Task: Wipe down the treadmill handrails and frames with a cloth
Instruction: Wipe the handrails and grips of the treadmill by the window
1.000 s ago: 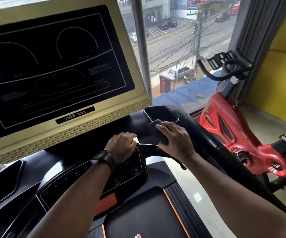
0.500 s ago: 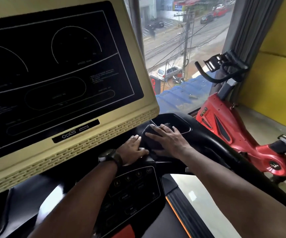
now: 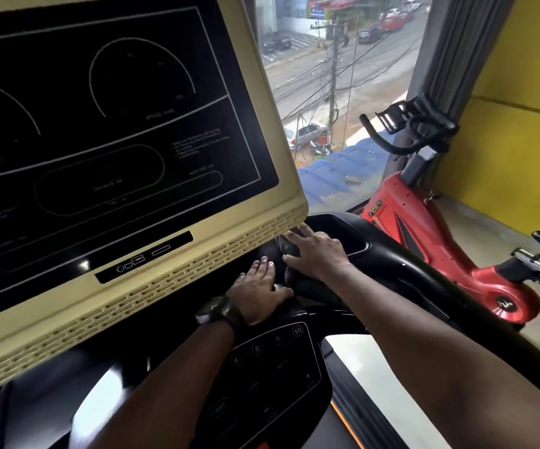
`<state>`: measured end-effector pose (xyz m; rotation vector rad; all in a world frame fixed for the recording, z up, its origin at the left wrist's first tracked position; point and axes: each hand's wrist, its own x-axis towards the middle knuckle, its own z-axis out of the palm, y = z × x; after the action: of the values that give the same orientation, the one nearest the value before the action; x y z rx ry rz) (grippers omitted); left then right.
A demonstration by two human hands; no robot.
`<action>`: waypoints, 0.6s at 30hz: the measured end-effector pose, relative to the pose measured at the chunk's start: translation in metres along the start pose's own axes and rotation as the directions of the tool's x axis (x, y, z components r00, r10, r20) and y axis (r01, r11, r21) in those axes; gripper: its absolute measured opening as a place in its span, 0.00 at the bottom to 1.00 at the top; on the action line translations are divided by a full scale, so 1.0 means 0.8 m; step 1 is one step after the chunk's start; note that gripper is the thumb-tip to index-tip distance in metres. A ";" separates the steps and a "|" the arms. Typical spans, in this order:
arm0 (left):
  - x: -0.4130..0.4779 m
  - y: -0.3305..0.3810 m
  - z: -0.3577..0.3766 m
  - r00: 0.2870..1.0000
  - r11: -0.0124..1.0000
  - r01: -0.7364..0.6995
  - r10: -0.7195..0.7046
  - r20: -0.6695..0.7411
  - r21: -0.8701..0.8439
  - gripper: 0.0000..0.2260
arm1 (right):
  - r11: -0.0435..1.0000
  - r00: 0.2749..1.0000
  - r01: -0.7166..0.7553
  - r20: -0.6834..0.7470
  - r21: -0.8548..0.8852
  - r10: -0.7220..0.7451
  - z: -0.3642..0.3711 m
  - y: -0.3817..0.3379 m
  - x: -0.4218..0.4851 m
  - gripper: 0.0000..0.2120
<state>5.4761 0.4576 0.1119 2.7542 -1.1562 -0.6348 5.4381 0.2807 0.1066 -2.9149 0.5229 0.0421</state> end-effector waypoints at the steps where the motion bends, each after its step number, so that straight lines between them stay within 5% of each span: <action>1: -0.001 0.000 -0.001 1.000 1.000 0.002 -0.002 -0.001 -0.004 0.35 | 1.000 1.000 -0.008 -0.010 -0.013 0.007 0.004 -0.005 -0.007 0.32; 4: -0.005 0.003 0.000 0.999 0.999 0.040 -0.040 -0.013 0.001 0.37 | 0.987 0.987 0.130 -0.081 -0.094 -0.138 0.023 -0.014 -0.030 0.30; 8: -0.017 0.010 -0.005 0.996 0.995 0.086 -0.086 0.002 -0.040 0.38 | 0.955 0.960 0.281 0.016 -0.093 -0.281 0.006 -0.003 -0.003 0.29; 14: -0.027 0.024 -0.009 0.985 0.984 0.166 -0.163 0.052 -0.065 0.35 | 0.996 0.998 0.054 0.024 0.069 -0.056 0.001 -0.012 0.002 0.30; 18: -0.022 0.049 -0.007 0.971 0.971 0.238 -0.237 0.021 -0.036 0.34 | 0.972 0.973 0.212 -0.073 -0.098 -0.219 0.025 0.004 -0.036 0.31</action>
<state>5.4413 0.4414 0.1325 2.8841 -0.8128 -0.6952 5.4102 0.2915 0.0884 -3.0536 0.2177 -0.0887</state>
